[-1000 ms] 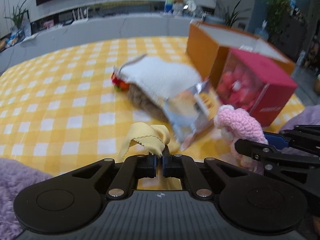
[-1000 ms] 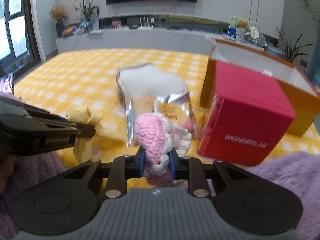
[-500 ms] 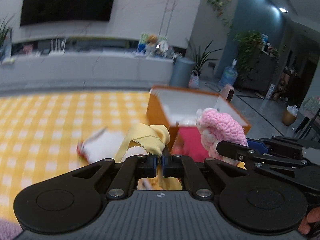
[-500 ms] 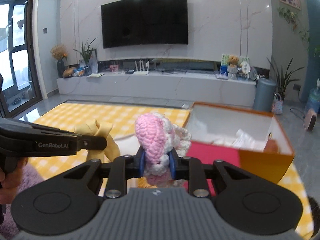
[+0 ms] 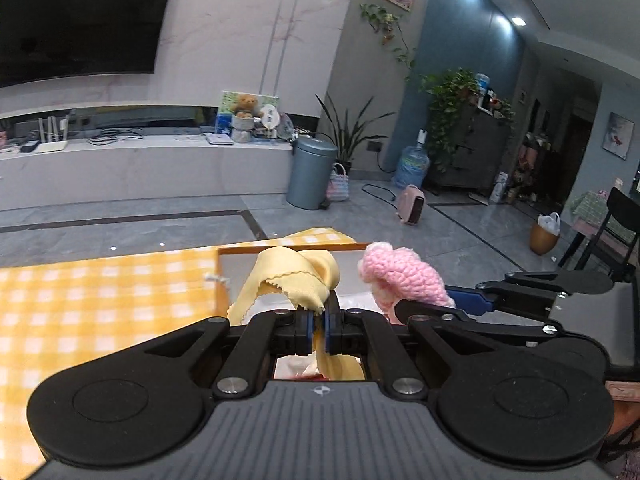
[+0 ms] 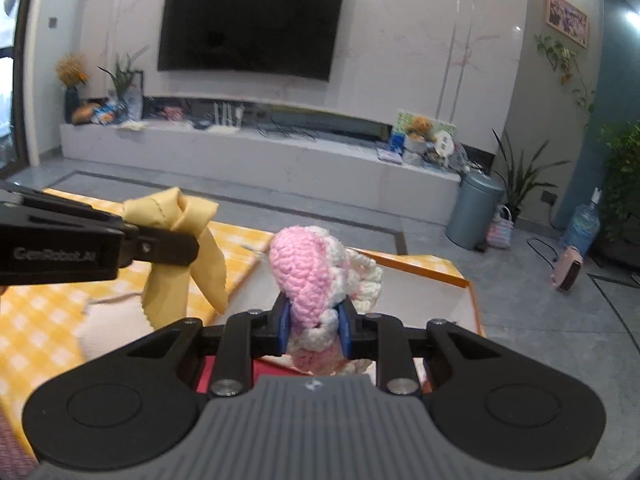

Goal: Organize soft objects
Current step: 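Carry the yellow cloth and crocheted item over the orange box and open both tools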

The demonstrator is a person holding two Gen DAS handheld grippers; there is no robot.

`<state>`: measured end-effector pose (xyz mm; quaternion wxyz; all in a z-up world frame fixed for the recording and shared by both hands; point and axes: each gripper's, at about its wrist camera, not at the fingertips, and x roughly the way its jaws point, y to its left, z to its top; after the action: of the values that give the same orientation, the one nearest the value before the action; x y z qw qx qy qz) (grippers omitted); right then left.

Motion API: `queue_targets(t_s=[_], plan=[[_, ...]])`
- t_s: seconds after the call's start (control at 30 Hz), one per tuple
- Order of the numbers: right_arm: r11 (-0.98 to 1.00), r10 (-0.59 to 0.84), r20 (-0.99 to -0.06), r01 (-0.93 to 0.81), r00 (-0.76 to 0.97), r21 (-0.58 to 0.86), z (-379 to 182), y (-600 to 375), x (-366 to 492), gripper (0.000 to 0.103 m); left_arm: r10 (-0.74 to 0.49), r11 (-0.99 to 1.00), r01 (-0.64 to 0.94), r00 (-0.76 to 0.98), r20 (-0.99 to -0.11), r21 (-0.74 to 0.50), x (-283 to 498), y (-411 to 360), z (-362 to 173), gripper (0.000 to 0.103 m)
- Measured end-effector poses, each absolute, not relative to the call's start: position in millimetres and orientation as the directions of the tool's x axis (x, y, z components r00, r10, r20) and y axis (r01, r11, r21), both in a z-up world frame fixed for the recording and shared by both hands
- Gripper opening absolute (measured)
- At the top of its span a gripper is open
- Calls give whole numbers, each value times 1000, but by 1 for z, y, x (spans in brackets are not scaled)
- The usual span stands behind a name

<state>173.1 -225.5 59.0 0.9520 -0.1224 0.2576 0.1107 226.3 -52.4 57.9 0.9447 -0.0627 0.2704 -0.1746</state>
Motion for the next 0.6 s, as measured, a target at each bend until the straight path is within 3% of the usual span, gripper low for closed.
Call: queue_targets(t_s=[0.6], plan=[[942, -130, -748, -154, 651, -298, -27, -280, 311, 23, -439, 898, 341, 634, -637, -279, 334, -94, -30, 5]])
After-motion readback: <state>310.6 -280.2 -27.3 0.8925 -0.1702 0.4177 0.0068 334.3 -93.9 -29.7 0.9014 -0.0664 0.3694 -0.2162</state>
